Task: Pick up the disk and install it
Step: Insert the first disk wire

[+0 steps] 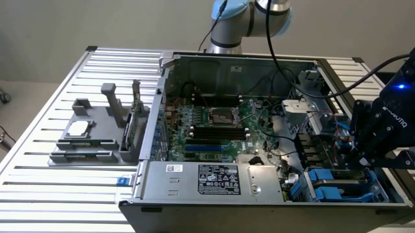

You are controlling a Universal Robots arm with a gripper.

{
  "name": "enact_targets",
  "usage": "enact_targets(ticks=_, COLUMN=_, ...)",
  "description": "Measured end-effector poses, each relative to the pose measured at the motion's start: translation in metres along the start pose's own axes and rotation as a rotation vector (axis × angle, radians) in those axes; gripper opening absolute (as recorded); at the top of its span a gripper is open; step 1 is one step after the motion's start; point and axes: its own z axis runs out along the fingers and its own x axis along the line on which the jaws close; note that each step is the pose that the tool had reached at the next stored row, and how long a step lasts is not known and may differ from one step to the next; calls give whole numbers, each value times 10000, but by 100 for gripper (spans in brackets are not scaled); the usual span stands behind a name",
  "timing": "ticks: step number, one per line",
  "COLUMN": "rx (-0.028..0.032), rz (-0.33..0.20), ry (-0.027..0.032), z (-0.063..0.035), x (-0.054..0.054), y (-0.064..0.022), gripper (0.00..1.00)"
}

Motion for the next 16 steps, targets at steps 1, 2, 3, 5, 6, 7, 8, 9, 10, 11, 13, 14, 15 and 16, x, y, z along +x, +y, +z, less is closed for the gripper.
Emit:
enact_targets(ticks=1, rx=18, rz=42, ry=2, z=1, x=0, y=1, gripper=16)
enact_targets(ticks=2, rx=34, rz=80, ry=5, z=2, x=0, y=3, gripper=16)
enact_targets(ticks=3, rx=50, rz=113, ry=4, z=2, x=0, y=6, gripper=16)
enact_targets(ticks=5, rx=82, rz=167, ry=4, z=3, x=-2, y=12, gripper=16)
enact_targets(ticks=6, rx=97, rz=191, ry=7, z=3, x=-3, y=15, gripper=16)
enact_targets(ticks=7, rx=107, rz=222, ry=10, z=4, x=-2, y=18, gripper=16)
enact_targets(ticks=8, rx=115, rz=257, ry=13, z=5, x=-2, y=20, gripper=16)
enact_targets(ticks=9, rx=122, rz=286, ry=16, z=7, x=-3, y=23, gripper=16)
enact_targets(ticks=10, rx=131, rz=308, ry=17, z=8, x=-3, y=28, gripper=16)
enact_targets(ticks=11, rx=136, rz=324, ry=17, z=8, x=-3, y=31, gripper=16)
enact_targets(ticks=13, rx=149, rz=348, ry=18, z=10, x=-7, y=37, gripper=16)
enact_targets(ticks=14, rx=153, rz=358, ry=20, z=11, x=-8, y=37, gripper=16)
enact_targets(ticks=15, rx=158, rz=364, ry=19, z=12, x=-11, y=38, gripper=16)
enact_targets(ticks=16, rx=166, rz=366, ry=20, z=13, x=-14, y=40, gripper=16)
